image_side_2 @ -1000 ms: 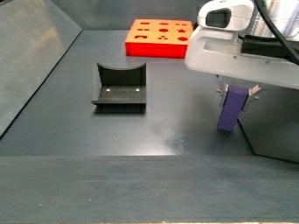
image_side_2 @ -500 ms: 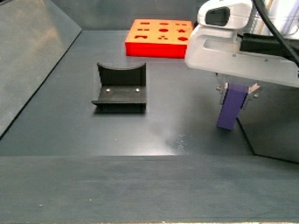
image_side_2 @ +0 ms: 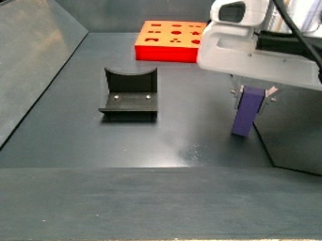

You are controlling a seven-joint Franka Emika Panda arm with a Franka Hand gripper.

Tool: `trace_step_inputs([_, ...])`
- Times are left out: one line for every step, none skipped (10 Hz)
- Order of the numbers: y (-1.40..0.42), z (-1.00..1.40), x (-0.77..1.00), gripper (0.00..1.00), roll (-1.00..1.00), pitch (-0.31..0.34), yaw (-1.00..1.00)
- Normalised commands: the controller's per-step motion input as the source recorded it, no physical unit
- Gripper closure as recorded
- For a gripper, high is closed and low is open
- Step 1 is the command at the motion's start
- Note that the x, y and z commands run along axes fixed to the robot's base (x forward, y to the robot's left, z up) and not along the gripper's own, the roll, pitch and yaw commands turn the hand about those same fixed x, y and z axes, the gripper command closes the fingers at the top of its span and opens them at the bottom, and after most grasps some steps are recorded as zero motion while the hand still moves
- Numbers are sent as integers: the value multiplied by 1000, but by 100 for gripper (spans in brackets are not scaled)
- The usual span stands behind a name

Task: Pick up the rectangle object. Move up. Move to above the board. Insert the rectangle object.
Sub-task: Move up, then move to above the board.

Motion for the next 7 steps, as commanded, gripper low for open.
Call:
trace_step_inputs([26,810,-11,100,6,10,30])
trace_step_inputs([32,698,-26,100,31,41,19])
trace_step_inputs([24,627,-28,100,49,52,9])
trace_step_inputs([12,481,-31,100,82,69,0])
trace_step_inputs([2,341,-28,100,107,80,5])
trace_step_inputs([0,241,-30,100,117,87,12])
trace_step_inputs([199,1000,26,100,370,172,170])
